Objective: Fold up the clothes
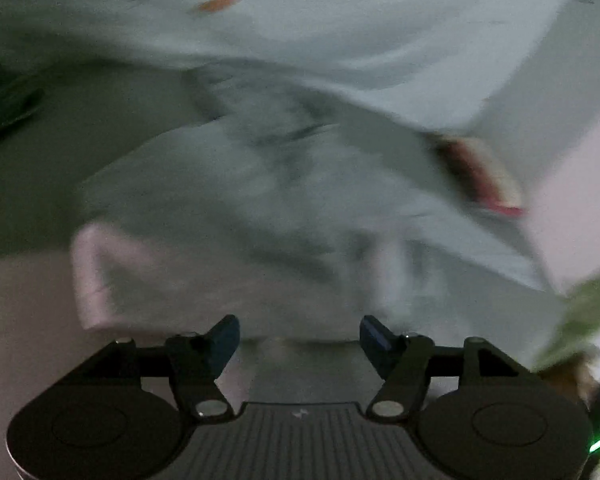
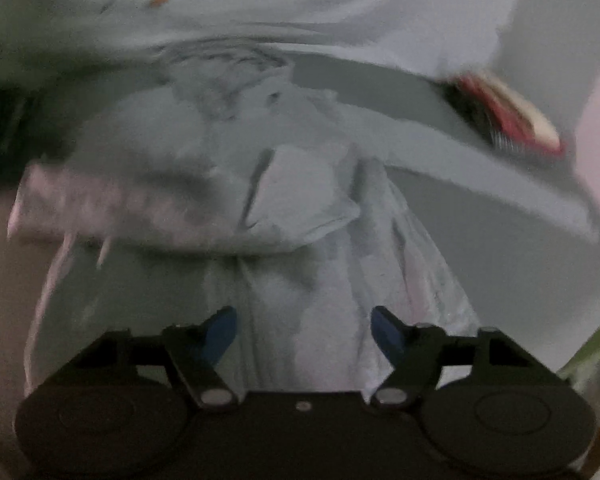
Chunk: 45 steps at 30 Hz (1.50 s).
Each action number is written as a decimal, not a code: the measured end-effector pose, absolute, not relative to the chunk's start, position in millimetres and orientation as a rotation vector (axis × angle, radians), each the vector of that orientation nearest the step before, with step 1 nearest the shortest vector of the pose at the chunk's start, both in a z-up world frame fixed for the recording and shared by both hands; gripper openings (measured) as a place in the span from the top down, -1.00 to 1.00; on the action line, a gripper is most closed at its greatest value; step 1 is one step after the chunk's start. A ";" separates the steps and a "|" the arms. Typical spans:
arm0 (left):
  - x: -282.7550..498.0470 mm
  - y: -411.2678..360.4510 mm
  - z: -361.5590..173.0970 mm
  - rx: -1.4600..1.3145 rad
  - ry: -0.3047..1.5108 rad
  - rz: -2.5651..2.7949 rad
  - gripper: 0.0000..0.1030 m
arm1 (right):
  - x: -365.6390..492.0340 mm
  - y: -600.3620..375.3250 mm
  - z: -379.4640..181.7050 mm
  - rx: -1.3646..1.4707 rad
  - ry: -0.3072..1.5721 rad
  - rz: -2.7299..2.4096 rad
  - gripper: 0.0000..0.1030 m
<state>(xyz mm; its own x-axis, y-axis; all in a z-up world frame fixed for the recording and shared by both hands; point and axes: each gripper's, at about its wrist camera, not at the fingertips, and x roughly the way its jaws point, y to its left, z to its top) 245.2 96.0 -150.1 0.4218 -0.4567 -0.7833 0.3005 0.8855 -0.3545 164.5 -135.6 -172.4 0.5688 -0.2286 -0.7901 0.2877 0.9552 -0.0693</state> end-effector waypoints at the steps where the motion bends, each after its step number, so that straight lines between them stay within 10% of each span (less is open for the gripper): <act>1: 248.5 101.4 -155.9 -0.172 1.055 -0.439 -0.31 | 168.9 -149.0 -172.8 0.151 0.912 -0.305 -0.31; 5: 261.1 109.4 -174.2 -0.178 1.136 -0.330 -0.31 | 195.2 -179.2 -176.4 0.261 0.890 -0.289 0.21; 13: 250.9 88.7 -186.2 -0.185 1.185 -0.070 -0.34 | 259.8 -229.4 -207.7 0.404 0.965 -0.209 -0.13; 16: 246.6 80.5 -190.2 -0.189 1.199 0.030 -0.34 | 266.8 -228.4 -213.2 0.380 0.985 -0.125 0.27; 18: 243.7 75.1 -192.9 -0.191 1.207 0.097 -0.34 | 271.6 -220.9 -208.9 0.269 0.987 -0.070 0.87; 29: 208.3 54.5 -160.0 -0.316 1.089 0.386 -0.37 | 278.5 -352.3 -74.5 0.183 0.488 -0.062 0.89; 45: 301.3 6.9 -173.6 -0.023 1.073 0.262 -0.55 | 260.8 -461.0 -183.4 0.351 0.788 -0.409 0.02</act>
